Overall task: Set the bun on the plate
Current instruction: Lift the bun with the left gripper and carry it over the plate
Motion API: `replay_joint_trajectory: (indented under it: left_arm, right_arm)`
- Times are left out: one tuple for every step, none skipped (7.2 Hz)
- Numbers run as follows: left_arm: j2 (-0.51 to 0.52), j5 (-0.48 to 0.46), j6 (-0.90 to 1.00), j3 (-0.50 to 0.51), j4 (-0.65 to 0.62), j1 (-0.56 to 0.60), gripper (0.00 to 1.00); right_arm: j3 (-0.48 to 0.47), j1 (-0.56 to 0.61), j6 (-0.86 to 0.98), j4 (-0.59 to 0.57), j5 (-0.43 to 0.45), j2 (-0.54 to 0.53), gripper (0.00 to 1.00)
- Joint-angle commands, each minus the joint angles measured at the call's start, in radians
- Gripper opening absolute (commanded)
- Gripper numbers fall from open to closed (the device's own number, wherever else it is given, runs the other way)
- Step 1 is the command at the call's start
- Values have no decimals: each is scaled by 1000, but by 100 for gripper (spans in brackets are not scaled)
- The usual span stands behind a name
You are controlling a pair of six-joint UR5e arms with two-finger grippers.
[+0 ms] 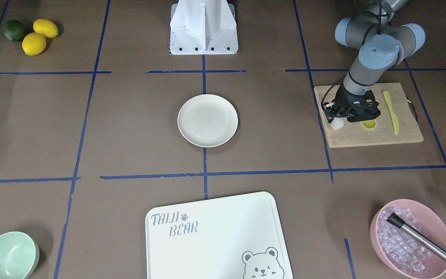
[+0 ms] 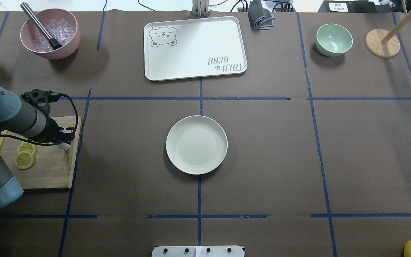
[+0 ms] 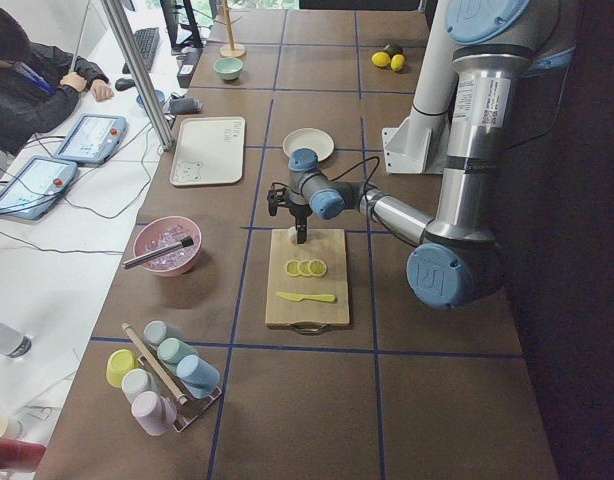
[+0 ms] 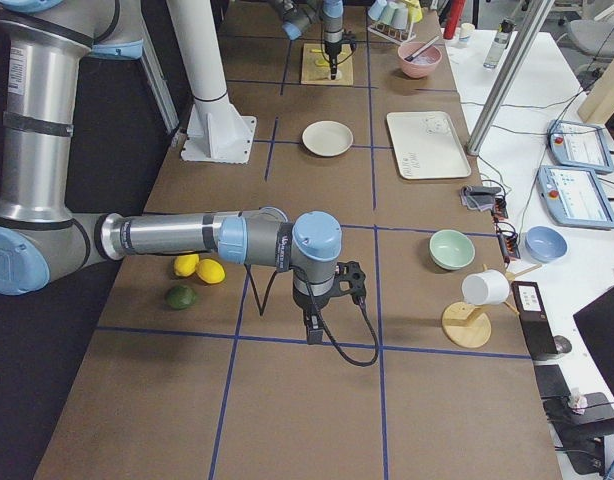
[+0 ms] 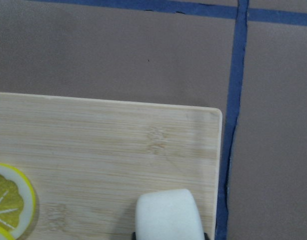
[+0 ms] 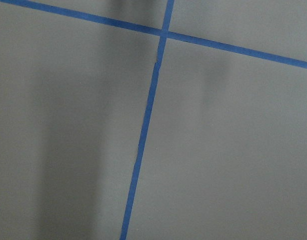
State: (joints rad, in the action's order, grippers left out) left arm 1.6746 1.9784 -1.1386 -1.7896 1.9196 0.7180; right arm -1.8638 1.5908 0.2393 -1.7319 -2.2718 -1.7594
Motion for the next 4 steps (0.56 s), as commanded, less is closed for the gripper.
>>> replay_joint_trajectory:
  left_arm:
    - [34,7,-15,-63,-29,1,9]
    - [77,5,-45,-88,-95,1,9]
    - [174,0,-125,-94,-179,-14,9]
    - [276,-6,-207,-93,-282,-69,9]
  right_arm:
    - [0,0,0,0,0,0,100]
    - [0,0,0,0,0,0,100]
    - [0,0,0,0,0,-2,100]
    - [-1,0,0,0,0,-3,100]
